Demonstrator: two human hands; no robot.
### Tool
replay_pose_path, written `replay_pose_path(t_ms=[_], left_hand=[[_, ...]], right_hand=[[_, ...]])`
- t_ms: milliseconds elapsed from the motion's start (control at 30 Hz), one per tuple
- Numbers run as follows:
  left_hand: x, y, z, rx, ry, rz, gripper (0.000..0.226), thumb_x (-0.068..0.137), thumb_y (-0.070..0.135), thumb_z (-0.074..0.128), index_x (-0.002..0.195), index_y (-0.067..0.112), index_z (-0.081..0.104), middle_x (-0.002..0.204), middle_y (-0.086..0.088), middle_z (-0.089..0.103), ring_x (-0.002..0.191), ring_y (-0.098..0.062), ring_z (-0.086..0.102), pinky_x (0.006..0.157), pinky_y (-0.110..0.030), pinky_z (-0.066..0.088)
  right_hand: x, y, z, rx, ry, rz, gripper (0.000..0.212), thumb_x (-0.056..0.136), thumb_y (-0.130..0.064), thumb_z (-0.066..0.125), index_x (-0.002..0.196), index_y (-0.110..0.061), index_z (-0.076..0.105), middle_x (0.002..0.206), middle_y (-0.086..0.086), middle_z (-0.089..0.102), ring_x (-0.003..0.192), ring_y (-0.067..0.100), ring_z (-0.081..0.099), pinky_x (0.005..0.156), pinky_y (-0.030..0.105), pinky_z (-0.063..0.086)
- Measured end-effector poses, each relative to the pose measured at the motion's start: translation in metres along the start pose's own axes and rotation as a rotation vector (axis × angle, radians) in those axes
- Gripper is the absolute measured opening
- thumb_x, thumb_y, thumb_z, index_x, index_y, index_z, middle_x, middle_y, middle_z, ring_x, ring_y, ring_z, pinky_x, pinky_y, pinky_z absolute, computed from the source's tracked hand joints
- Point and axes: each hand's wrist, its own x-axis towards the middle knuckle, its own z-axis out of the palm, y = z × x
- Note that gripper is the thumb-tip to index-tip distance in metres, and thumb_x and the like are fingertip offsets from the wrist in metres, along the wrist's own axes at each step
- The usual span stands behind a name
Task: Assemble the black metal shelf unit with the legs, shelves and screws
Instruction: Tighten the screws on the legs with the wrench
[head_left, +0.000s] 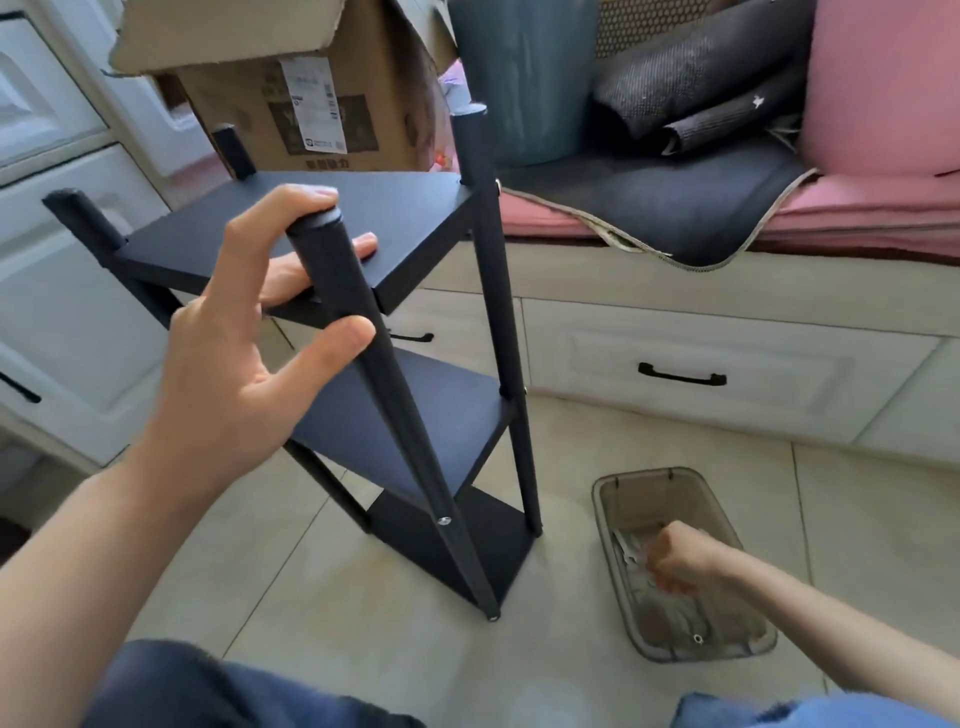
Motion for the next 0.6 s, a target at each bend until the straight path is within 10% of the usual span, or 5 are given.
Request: replay_pose_path(t_ms=[167,600], left_hand=[[0.002,0.002,0.0,0.008,-0.015,0.012,0.057,0.091,0.029,0.061,0.139,0.024,0.032,0.126,0.017,0.064,0.128,-0.01,0.059,0.107,-0.049,0.047],[0.003,0.002,-0.002,0.032,-0.043,0.037,0.058,0.094,0.026,0.06,0.141,0.019,0.028,0.122,0.027,0.062,0.13,-0.012,0.058,0.107,-0.046,0.047]], right_hand=[[0.028,0.023,0.037,-0.089,0.046,0.15,0.044,0.107,-0.031,0.032,0.146,-0.01,0.038,0.142,0.017,0.05,0.127,0.028,0.052,0.096,0.029,0.04],[0.061,0.053,0.068,-0.364,0.104,0.033,0.038,0.104,-0.02,0.037,0.137,-0.009,0.051,0.146,0.01,0.049,0.133,0.024,0.049,0.104,0.028,0.039]])
